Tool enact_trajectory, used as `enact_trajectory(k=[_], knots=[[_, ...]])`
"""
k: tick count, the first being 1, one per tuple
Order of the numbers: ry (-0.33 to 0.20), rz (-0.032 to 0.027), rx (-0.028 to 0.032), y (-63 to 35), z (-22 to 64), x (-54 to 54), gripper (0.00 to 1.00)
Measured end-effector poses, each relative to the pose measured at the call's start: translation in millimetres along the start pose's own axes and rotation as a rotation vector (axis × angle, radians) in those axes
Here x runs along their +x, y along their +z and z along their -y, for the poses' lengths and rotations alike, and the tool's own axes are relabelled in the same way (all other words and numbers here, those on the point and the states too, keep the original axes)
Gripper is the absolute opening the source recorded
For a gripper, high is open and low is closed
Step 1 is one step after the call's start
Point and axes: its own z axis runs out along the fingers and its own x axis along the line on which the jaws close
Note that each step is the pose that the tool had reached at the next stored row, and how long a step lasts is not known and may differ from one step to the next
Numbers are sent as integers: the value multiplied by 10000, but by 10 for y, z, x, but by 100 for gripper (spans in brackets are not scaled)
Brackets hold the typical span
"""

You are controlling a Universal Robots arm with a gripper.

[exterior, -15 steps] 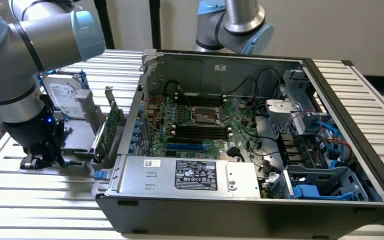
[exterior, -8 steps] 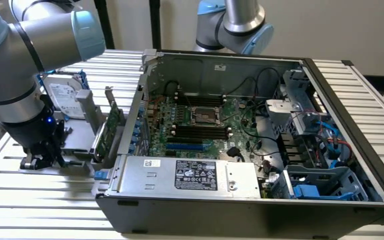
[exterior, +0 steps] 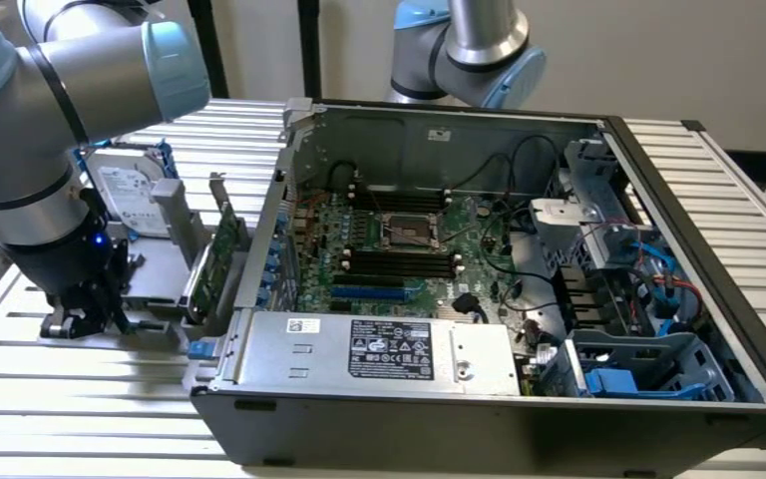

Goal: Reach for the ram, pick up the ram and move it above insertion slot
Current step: 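Pick up the ram and move it above insertion slot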

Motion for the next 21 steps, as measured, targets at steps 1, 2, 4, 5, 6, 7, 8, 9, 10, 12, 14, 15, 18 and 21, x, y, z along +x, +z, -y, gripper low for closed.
enact_trajectory(k=[1,2,4,5,6,7,8,9,10,12,14,15,18,21], knots=[[-20,-1,0,0,0,0,14],[-46,-2,1,0,0,0,14],[-115,0,2,-1,0,0,14],[-160,3,3,-2,0,0,14],[-212,7,2,-4,0,0,14],[-271,15,1,-5,-1,0,14],[-323,23,1,-7,0,0,14],[-370,28,1,-9,0,0,14],[-408,32,1,-11,0,0,14],[-466,37,1,-15,-1,0,14],[-505,40,0,-21,-1,0,14],[-520,41,-2,-26,-1,0,14],[-562,44,-1,-42,-2,0,14],[-604,43,0,-67,-3,0,14]])
